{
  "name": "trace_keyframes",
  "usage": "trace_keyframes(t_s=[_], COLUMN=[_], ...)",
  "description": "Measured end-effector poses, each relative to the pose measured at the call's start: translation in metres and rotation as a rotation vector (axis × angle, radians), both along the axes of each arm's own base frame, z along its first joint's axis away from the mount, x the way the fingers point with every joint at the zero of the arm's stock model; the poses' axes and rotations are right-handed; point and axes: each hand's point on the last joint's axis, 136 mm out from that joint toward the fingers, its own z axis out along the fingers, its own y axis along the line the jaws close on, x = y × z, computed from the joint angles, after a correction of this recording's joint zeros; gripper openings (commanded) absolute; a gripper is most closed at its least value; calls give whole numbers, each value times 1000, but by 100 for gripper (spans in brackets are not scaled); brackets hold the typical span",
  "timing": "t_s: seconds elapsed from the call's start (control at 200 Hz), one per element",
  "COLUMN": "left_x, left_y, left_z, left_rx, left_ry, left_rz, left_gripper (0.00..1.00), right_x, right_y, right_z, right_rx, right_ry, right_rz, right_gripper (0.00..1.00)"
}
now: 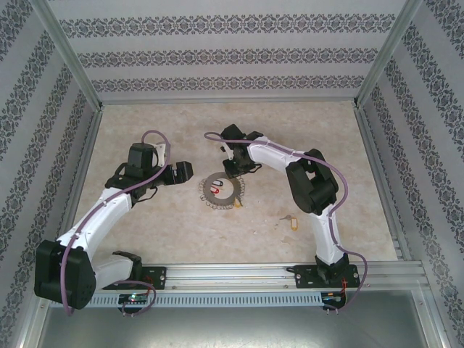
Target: Put the keys on the keyring
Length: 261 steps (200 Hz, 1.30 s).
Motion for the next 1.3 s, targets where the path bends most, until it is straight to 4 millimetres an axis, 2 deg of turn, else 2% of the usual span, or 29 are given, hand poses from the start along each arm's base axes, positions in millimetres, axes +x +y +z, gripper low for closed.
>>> trace_keyframes(t_s=[0.185, 0.495, 0.669, 0.774, 0.899, 0.984, 1.034, 1.134, 1.304], left_x=[0, -1, -2, -4, -7, -10, -13, -29, -74], left_y=[0, 0, 0, -1, -5, -10, -15, -27, -53], left_z=[3, 6, 11, 20, 43, 66, 79, 105, 145], left_rx=[-2, -3, -7, -13, -23, -28, -29, -40, -81], left_ry=[-9, -17, -34, -64, -122, -190, -233, -328, -538], left_rz=[0, 0, -5, -16, -48, -91, -123, -219, -443], left_gripper=[93, 92, 88, 85, 83, 80, 76, 69, 56], right_x=[-1, 0, -11, -29, -56, -80, -93, -116, -148], right_y=[-1, 0, -1, 6, 26, 38, 41, 41, 43], right_z=[-4, -3, 7, 36, 96, 141, 161, 197, 246], right_rx=[-5, -5, 1, 39, 149, 257, 311, 407, 558], right_ry=[7, -3, -47, -111, -243, -334, -377, -456, -569], right_rz=[-3, 9, 82, 195, 366, 487, 542, 645, 784], right_gripper=[17, 0, 0, 0, 0, 0, 0, 0, 0])
